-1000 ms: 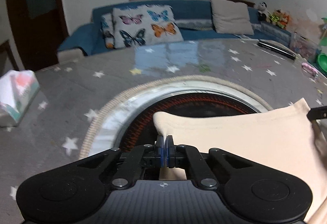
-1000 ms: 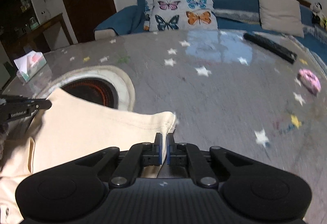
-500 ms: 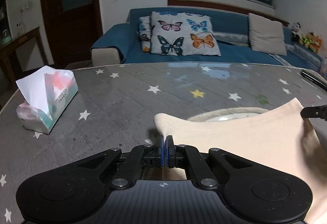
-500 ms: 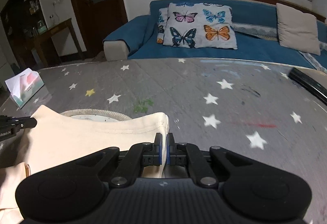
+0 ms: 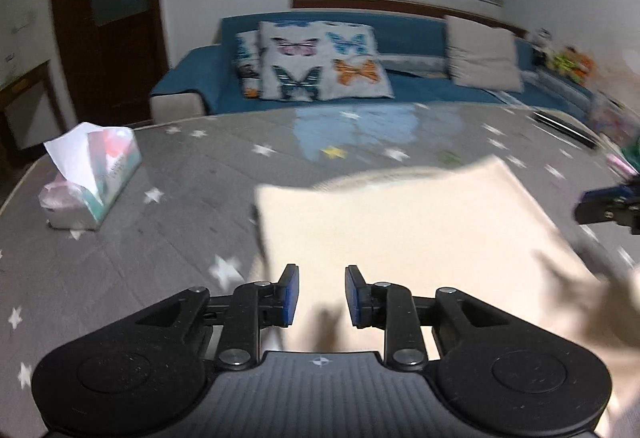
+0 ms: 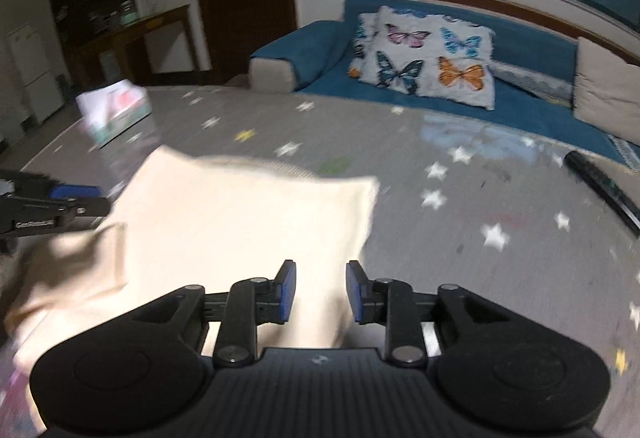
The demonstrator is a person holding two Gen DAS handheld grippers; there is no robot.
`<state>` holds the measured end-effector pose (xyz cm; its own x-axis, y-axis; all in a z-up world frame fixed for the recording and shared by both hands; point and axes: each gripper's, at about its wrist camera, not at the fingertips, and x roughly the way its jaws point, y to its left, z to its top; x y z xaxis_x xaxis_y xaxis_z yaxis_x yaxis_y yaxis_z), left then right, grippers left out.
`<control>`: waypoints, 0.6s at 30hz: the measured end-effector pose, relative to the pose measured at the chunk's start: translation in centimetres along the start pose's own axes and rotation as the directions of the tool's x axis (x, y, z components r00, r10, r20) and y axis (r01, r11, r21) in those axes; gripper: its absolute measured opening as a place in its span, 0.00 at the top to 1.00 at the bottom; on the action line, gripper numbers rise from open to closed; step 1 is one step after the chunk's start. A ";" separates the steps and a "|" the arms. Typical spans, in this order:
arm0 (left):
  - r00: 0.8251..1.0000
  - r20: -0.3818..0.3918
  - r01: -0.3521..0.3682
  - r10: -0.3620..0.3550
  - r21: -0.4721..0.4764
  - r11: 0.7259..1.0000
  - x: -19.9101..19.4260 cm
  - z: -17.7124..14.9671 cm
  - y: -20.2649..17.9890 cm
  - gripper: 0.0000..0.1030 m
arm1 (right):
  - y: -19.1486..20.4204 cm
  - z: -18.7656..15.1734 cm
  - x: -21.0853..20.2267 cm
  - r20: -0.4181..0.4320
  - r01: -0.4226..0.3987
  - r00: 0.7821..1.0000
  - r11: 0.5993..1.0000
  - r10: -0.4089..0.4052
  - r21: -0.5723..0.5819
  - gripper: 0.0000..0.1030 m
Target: Fold clothes
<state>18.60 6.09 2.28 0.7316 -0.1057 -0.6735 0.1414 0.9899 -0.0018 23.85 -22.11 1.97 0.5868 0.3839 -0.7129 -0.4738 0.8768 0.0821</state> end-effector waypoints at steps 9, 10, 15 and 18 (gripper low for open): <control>0.998 -0.052 0.035 -0.030 0.090 0.995 -0.8 -3.8 -3.3 0.68 | 6.8 -5.4 -5.5 -0.033 -0.144 0.990 0.979 0.140 -0.145 0.70; 0.998 -0.056 0.032 -0.027 0.092 0.995 -0.6 -4.0 -3.3 0.66 | 7.2 -5.7 -5.8 -0.035 -0.154 0.988 0.976 0.150 -0.154 0.70; 0.999 -0.047 0.030 -0.025 0.106 0.994 -0.4 -4.6 -3.6 0.59 | 9.1 -6.8 -6.5 -0.039 -0.174 0.985 0.966 0.170 -0.188 0.69; 0.999 -0.038 0.034 -0.030 0.129 0.991 -0.5 -4.9 -4.1 0.54 | 9.5 -7.1 -6.2 -0.048 -0.183 0.983 0.966 0.177 -0.184 0.69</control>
